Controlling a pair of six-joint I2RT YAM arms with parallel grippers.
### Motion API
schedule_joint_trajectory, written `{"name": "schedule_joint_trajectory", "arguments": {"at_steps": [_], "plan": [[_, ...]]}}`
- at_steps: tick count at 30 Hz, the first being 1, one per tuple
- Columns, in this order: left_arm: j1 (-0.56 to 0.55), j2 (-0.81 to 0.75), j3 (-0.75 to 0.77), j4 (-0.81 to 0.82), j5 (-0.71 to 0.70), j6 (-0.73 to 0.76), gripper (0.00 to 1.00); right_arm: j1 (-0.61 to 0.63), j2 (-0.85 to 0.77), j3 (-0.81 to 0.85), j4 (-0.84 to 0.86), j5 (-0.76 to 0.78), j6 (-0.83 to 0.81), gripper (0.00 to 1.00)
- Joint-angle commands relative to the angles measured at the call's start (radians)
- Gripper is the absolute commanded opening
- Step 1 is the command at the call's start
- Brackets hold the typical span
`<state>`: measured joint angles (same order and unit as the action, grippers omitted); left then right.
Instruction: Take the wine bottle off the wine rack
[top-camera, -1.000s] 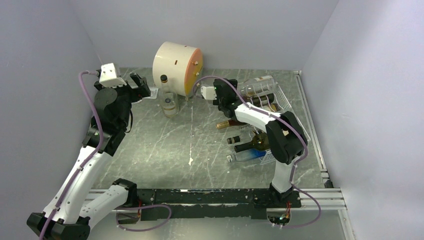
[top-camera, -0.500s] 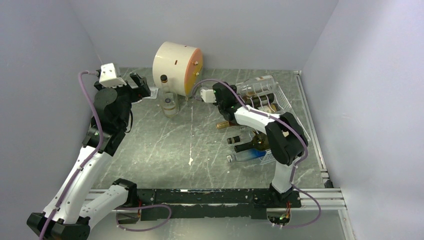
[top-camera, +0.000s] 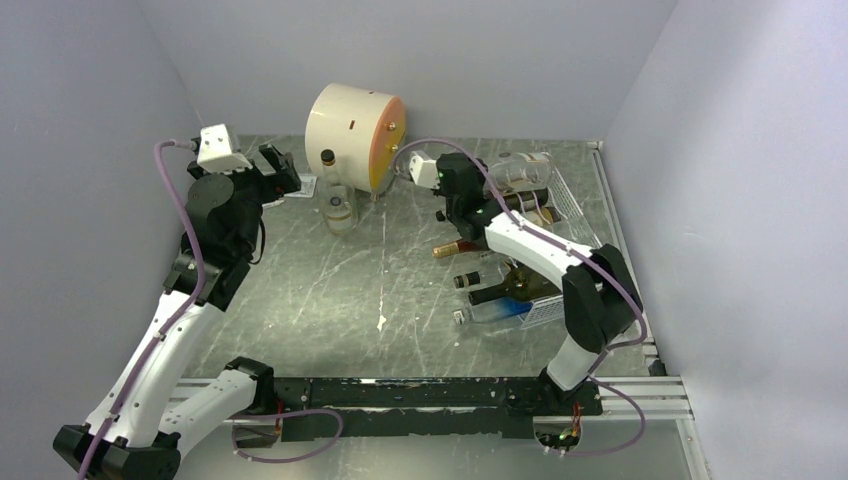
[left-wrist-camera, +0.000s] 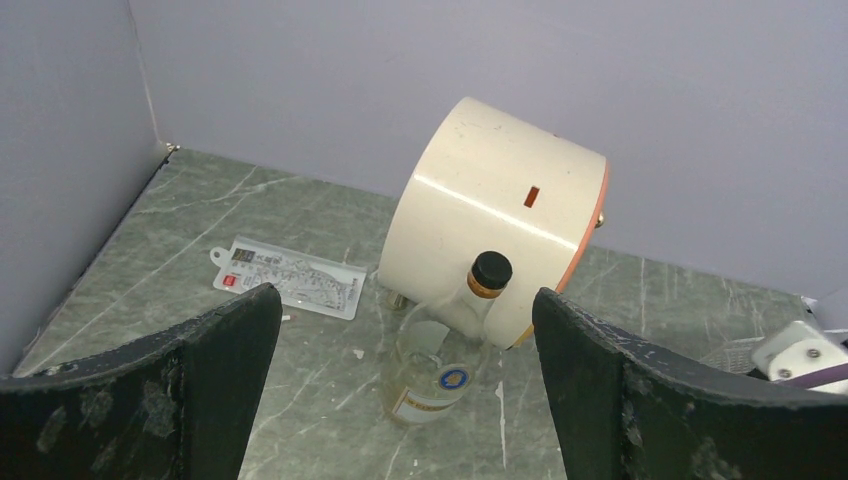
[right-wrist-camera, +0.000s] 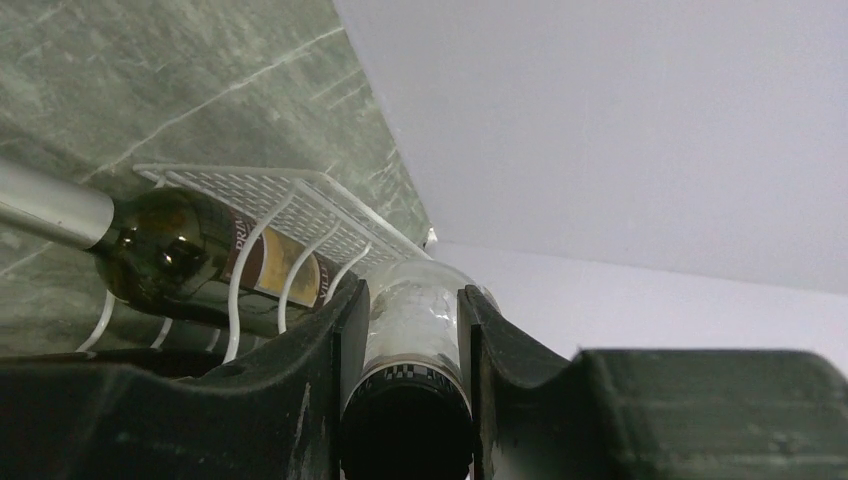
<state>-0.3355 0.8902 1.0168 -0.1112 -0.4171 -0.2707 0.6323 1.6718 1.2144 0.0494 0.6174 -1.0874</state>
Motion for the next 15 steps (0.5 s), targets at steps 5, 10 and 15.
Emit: {"name": "schedule_joint_trajectory", "arguments": {"at_steps": [5, 10, 15], "plan": [[0.005, -0.002, 0.031, -0.001, 0.019, -0.012, 0.99, 0.014, -0.124, 0.031, 0.067, 0.054, 0.087, 0.00], [0.004, -0.007, 0.031, -0.001, 0.019, -0.013, 0.99, 0.029, -0.192, 0.036, 0.127, 0.090, 0.080, 0.00], [0.004, -0.005, 0.031, -0.001, 0.016, -0.013, 0.99, 0.056, -0.252, 0.069, 0.107, 0.062, 0.118, 0.00]]}}
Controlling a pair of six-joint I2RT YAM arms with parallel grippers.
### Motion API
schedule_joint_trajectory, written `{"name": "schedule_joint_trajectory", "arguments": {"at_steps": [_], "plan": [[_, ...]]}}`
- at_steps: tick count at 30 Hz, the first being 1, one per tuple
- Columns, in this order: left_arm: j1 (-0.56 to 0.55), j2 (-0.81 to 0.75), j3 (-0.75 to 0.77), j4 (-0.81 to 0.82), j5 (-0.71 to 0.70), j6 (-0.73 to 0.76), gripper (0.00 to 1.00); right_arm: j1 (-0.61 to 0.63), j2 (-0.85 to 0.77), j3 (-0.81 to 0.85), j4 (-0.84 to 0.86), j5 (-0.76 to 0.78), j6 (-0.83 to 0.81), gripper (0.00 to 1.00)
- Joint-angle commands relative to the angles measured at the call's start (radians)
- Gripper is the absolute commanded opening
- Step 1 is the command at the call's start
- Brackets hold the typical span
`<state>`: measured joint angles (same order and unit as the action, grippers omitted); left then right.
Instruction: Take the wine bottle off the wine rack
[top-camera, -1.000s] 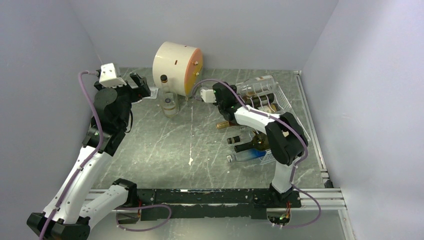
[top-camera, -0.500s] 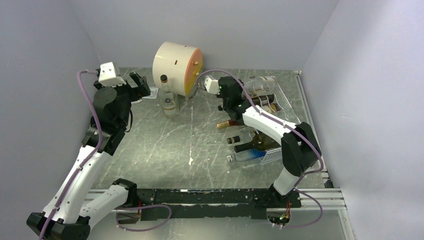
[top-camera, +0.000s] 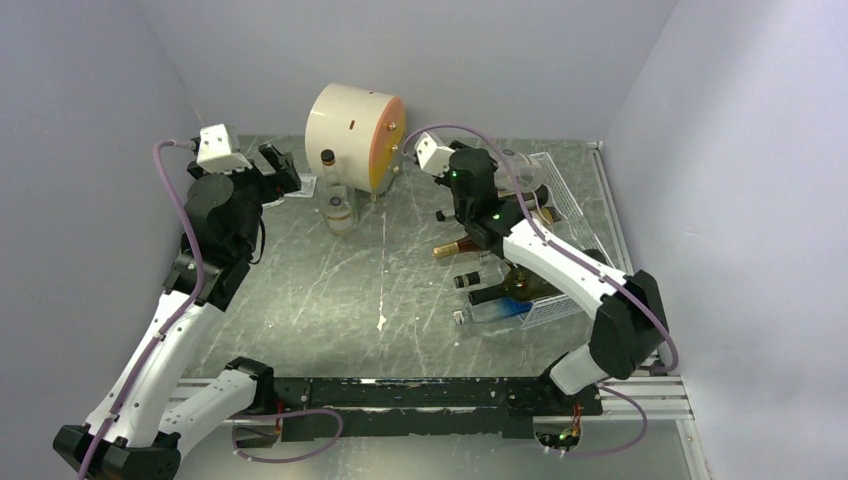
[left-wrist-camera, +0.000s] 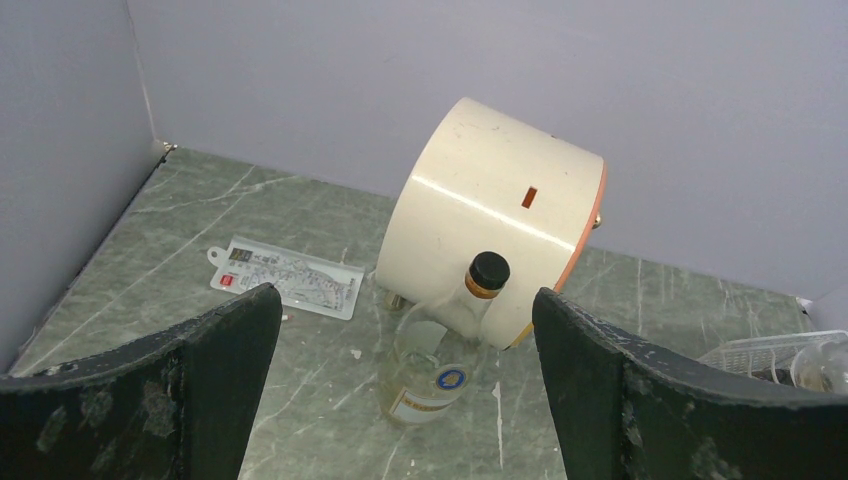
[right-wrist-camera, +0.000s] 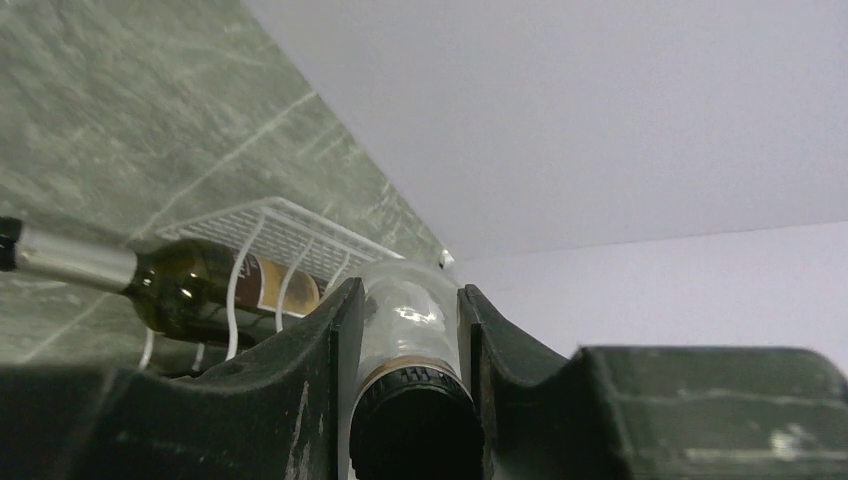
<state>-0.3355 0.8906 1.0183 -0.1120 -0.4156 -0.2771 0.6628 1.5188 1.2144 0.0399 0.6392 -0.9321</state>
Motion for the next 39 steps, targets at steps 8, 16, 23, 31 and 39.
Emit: {"name": "schedule_joint_trajectory", "arguments": {"at_steps": [8, 16, 23, 31, 39], "plan": [[0.007, -0.005, 0.029, -0.001, 0.009, -0.005, 0.99, 0.131, -0.101, 0.166, 0.002, 0.030, -0.007, 0.00], [0.008, -0.002, 0.031, -0.002, 0.010, -0.006, 0.99, 0.201, -0.072, 0.281, -0.099, -0.108, 0.151, 0.00], [0.009, -0.003, 0.031, -0.002, 0.007, -0.002, 0.99, 0.216, -0.023, 0.371, -0.144, -0.255, 0.350, 0.00], [0.009, 0.001, 0.031, -0.002, 0.012, -0.004, 0.99, 0.215, 0.057, 0.330, -0.015, -0.378, 0.545, 0.00], [0.011, 0.020, 0.032, -0.007, 0.011, -0.007, 0.99, 0.162, 0.121, 0.287, 0.126, -0.525, 0.715, 0.00]]}}
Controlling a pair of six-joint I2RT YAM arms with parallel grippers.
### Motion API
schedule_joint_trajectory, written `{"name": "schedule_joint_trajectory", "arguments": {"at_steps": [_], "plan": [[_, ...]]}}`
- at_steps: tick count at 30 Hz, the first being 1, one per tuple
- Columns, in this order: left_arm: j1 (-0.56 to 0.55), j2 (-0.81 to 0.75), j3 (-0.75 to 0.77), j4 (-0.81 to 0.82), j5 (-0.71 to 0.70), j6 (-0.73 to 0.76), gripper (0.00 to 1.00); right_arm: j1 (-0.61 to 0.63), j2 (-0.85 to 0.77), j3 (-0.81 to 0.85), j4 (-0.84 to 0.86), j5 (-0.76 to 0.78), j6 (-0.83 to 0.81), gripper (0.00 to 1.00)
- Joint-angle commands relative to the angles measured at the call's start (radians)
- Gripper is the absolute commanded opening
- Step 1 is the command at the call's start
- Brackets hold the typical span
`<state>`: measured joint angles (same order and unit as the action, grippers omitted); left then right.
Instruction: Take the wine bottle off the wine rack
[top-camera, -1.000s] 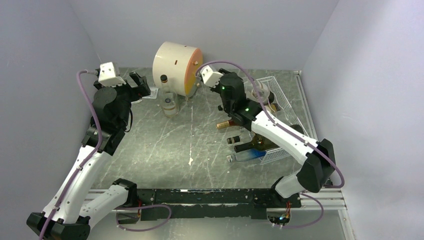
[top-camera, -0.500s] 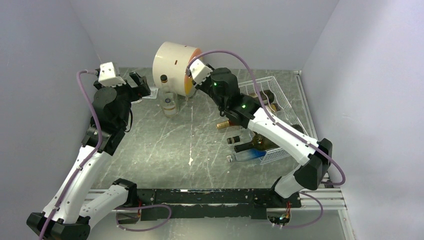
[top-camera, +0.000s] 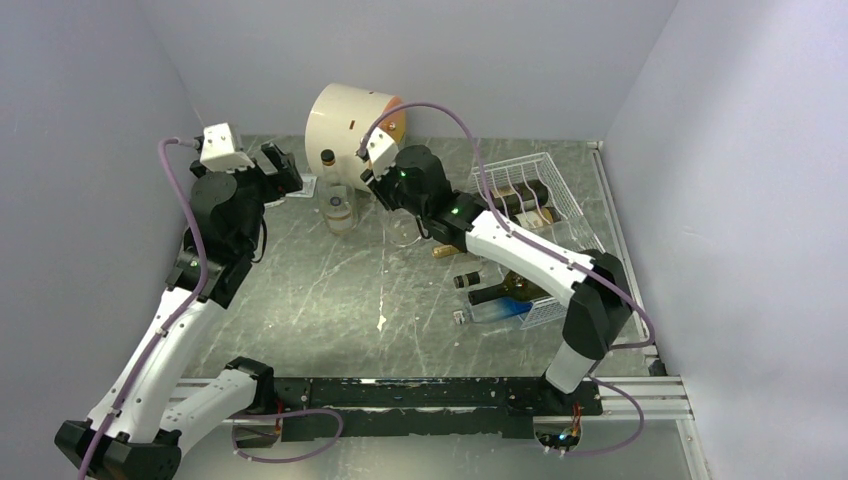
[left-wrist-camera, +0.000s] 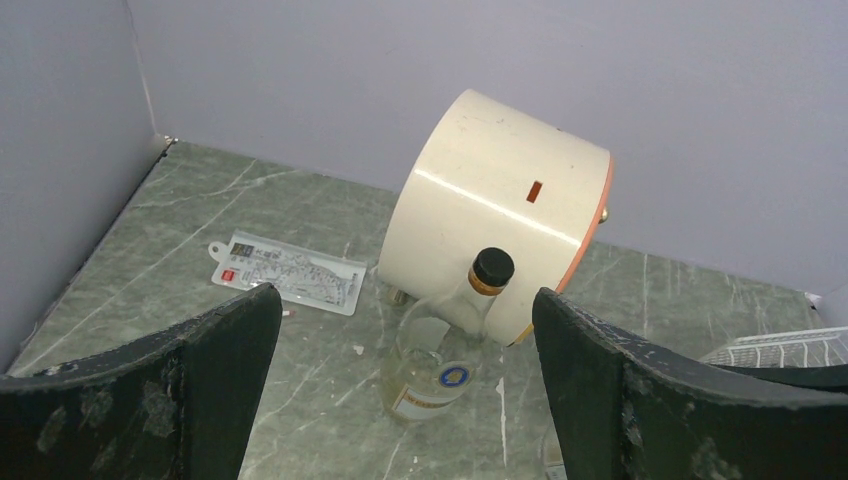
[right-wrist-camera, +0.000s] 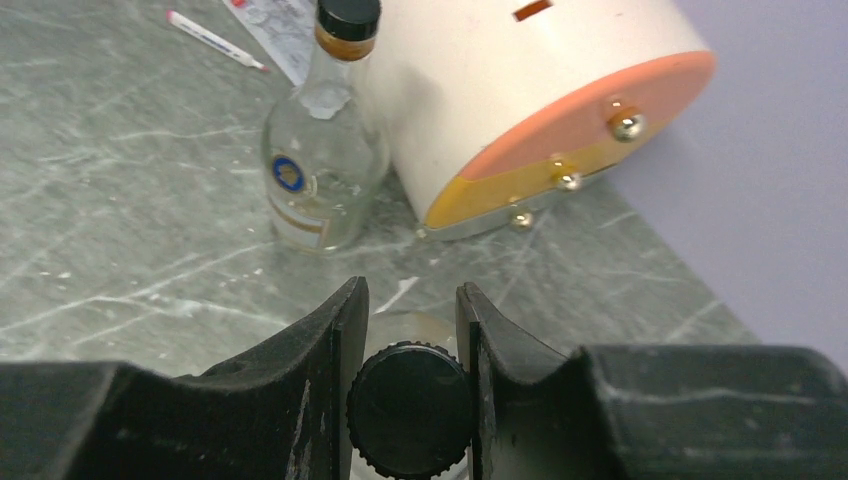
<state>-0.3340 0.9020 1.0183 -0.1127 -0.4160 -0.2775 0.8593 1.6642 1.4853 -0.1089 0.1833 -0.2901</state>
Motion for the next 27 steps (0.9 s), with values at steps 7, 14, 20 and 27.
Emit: {"name": "schedule_joint_trajectory", "arguments": {"at_steps": [7, 14, 20, 27], "plan": [[0.010, -0.002, 0.031, -0.002, 0.017, -0.007, 0.99, -0.092, 0.043, 0.018, 0.370, -0.134, 0.148, 0.00], [0.010, 0.004, 0.032, -0.005, 0.012, -0.006, 0.99, -0.111, 0.126, 0.061, 0.413, -0.151, 0.164, 0.00], [0.011, 0.009, 0.034, -0.005, 0.016, -0.005, 0.99, -0.111, 0.179, 0.092, 0.445, -0.148, 0.146, 0.00], [0.010, 0.005, 0.032, -0.002, 0.014, -0.003, 0.99, -0.111, 0.218, 0.115, 0.497, -0.153, 0.152, 0.00]]}}
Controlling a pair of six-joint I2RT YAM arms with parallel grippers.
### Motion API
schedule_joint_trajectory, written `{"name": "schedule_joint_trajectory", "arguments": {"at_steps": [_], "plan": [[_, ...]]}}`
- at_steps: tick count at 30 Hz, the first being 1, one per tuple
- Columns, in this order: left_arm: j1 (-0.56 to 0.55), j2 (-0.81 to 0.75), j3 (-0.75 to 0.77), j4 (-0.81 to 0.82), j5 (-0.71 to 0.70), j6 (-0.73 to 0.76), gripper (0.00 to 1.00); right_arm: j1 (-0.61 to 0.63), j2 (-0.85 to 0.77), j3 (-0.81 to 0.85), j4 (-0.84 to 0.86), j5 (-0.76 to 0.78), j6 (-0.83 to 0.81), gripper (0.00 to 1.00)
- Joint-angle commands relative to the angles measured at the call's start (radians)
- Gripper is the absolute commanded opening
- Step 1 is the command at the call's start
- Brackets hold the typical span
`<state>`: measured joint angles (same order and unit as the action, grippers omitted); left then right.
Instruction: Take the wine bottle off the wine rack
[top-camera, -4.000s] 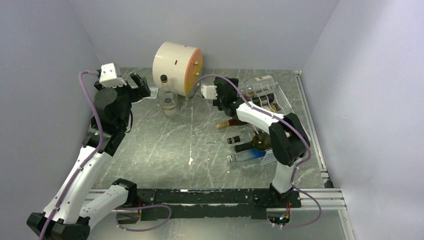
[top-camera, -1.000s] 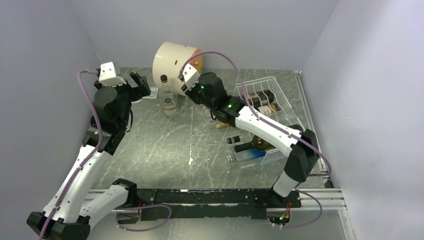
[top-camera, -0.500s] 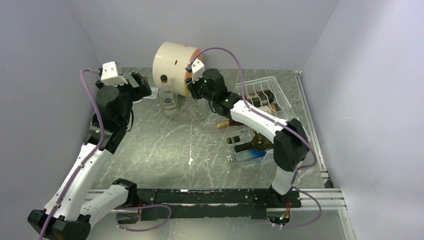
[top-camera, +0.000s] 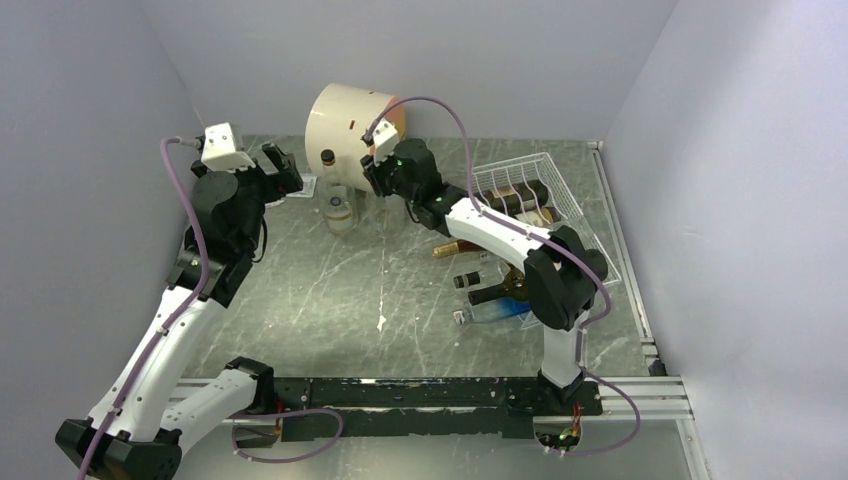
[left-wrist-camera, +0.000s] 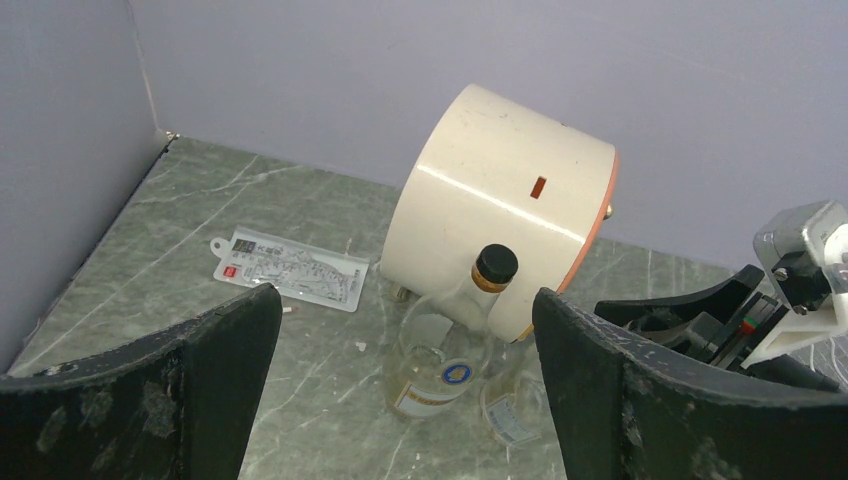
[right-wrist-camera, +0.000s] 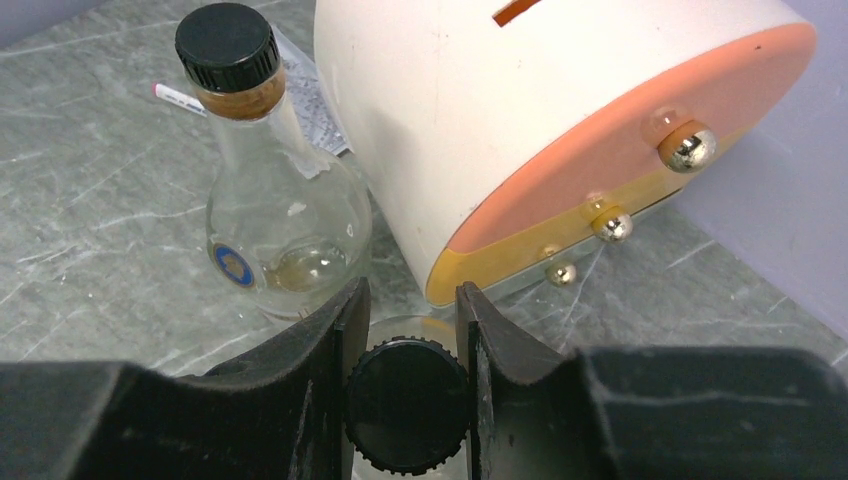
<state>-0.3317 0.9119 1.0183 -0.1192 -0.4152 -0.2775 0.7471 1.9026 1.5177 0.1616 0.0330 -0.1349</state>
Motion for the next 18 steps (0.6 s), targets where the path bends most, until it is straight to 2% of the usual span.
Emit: {"name": "schedule_joint_trajectory", "arguments": {"at_steps": [1, 11, 12, 14, 18], "plan": [[0.009, -0.005, 0.034, 0.002, 0.014, -0.005, 0.99, 0.000, -0.017, 0.079, 0.239, -0.006, -0.001, 0.00], [0.010, -0.001, 0.034, 0.002, 0.027, -0.007, 0.99, 0.002, -0.012, 0.027, 0.308, -0.018, 0.015, 0.00], [0.010, -0.004, 0.032, 0.005, 0.024, -0.005, 0.99, 0.002, -0.016, 0.021, 0.306, -0.019, 0.015, 0.07], [0.010, -0.004, 0.031, 0.006, 0.020, -0.005, 0.99, 0.001, -0.023, 0.019, 0.285, -0.021, 0.008, 0.31], [0.010, -0.003, 0.035, 0.001, 0.030, -0.008, 0.99, 0.002, -0.040, 0.032, 0.222, -0.017, -0.009, 0.69]]}}
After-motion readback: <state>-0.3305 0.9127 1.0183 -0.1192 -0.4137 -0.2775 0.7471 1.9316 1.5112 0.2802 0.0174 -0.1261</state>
